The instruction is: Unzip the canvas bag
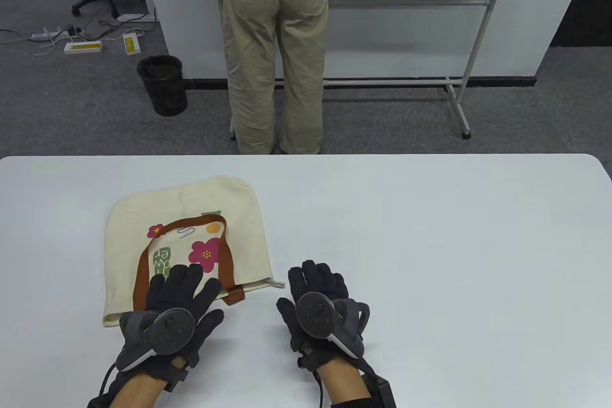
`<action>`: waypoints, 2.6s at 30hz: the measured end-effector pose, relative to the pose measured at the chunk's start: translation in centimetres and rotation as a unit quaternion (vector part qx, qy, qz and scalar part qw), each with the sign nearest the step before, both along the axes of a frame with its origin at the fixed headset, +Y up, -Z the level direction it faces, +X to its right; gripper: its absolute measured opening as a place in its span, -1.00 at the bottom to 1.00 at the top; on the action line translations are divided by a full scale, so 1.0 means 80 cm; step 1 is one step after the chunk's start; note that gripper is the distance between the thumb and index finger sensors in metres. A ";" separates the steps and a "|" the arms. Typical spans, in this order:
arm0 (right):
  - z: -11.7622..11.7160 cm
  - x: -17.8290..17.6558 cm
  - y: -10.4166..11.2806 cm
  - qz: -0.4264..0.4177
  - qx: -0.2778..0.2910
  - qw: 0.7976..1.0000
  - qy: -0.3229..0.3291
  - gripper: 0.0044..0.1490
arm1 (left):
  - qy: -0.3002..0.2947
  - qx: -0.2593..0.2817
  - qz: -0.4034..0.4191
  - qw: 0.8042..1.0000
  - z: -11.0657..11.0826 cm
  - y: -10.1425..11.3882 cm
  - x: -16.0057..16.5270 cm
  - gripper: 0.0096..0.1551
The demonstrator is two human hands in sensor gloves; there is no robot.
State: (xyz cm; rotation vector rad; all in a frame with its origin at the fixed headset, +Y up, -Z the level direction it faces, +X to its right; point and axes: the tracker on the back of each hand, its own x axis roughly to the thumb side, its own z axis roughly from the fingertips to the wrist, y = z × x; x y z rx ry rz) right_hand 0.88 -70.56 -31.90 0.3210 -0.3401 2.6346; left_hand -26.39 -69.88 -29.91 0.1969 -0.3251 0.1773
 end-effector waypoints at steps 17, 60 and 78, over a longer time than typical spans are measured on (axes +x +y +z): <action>-0.007 0.010 -0.009 0.001 -0.035 0.999 -0.008 -0.11 | 0.160 -0.037 0.020 0.986 -0.022 -0.009 -0.093 -0.15; -0.013 0.025 -0.017 -0.020 -0.071 0.997 -0.014 -0.13 | 0.320 -0.098 0.316 0.887 -0.019 -0.071 -0.219 -0.48; -0.012 0.045 -0.004 -0.087 -0.025 0.995 -0.050 -0.07 | 0.092 -0.139 0.588 0.792 -0.025 -0.040 -0.177 -0.47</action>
